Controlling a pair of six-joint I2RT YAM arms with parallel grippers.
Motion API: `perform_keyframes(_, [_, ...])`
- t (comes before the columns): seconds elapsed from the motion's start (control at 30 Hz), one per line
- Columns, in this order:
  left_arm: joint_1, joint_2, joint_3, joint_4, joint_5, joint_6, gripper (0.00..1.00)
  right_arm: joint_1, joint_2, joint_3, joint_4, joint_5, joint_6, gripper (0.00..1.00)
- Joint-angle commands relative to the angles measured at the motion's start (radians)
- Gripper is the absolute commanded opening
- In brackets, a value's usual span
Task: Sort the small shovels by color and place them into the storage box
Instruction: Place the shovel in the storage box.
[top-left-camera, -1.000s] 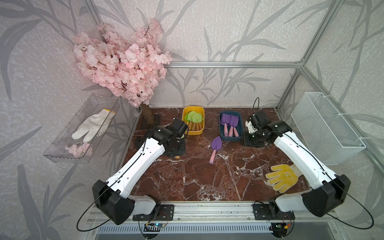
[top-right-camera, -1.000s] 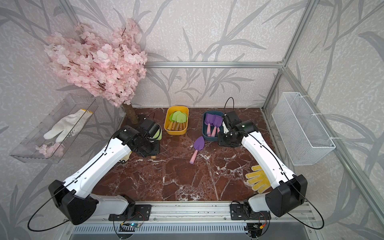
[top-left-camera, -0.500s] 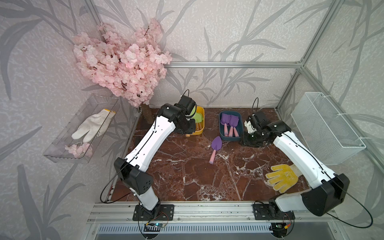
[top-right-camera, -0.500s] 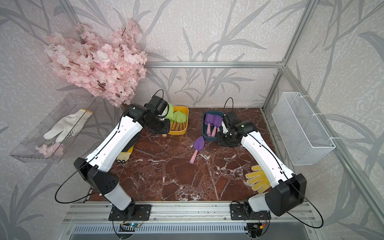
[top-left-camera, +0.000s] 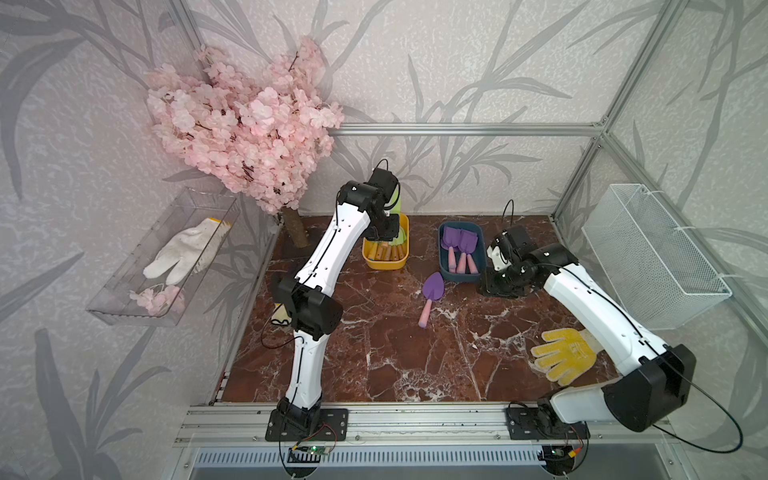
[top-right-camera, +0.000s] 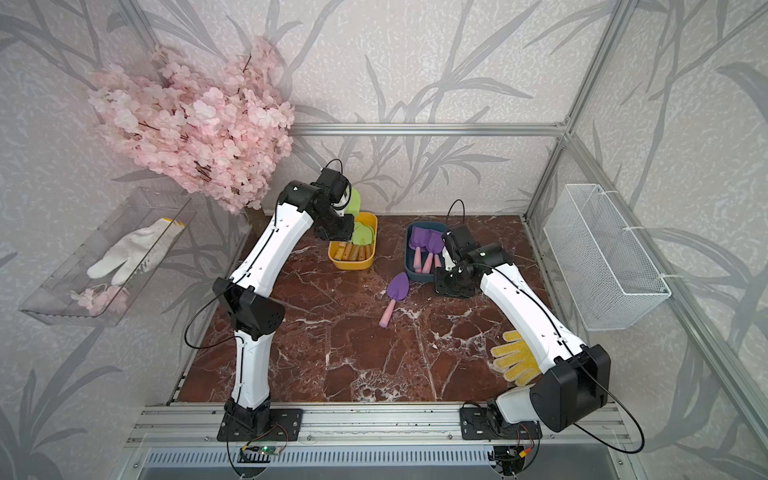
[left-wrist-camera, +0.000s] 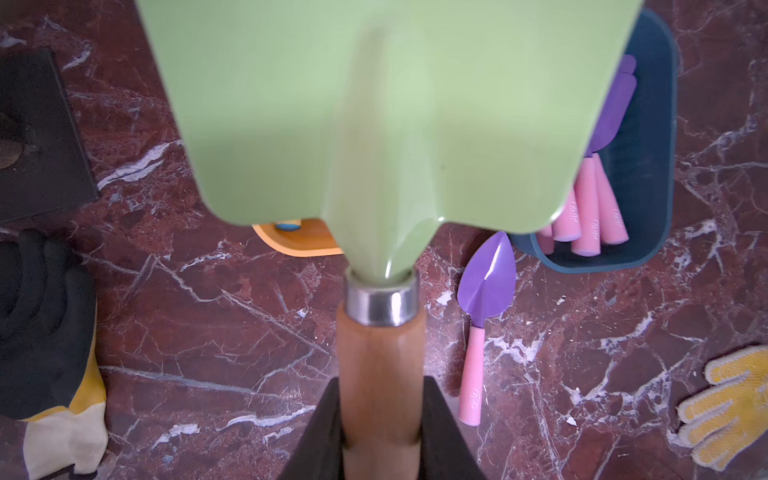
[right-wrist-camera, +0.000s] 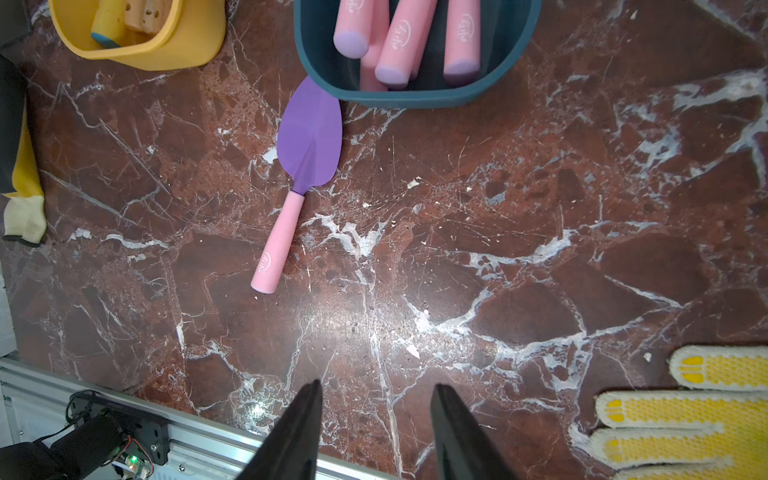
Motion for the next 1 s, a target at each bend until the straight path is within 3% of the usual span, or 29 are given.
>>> perform_keyframes(0.0, [0.015,0.043,0.031,-0.006,0.004,0.038,0.02,0.006,0.004,-0.009,0.015,-0.011,-0.012,0.47])
perform_keyframes(0.27, [0.052,0.177,0.076,0.027,0.019,0.060,0.02,0.006,0.015,-0.016,0.015,-0.011,-0.017,0.47])
perform_keyframes(0.97, [0.126,0.367,0.127,0.115,0.059,0.063,0.05,0.009,0.074,-0.003,0.031,-0.023,-0.015,0.48])
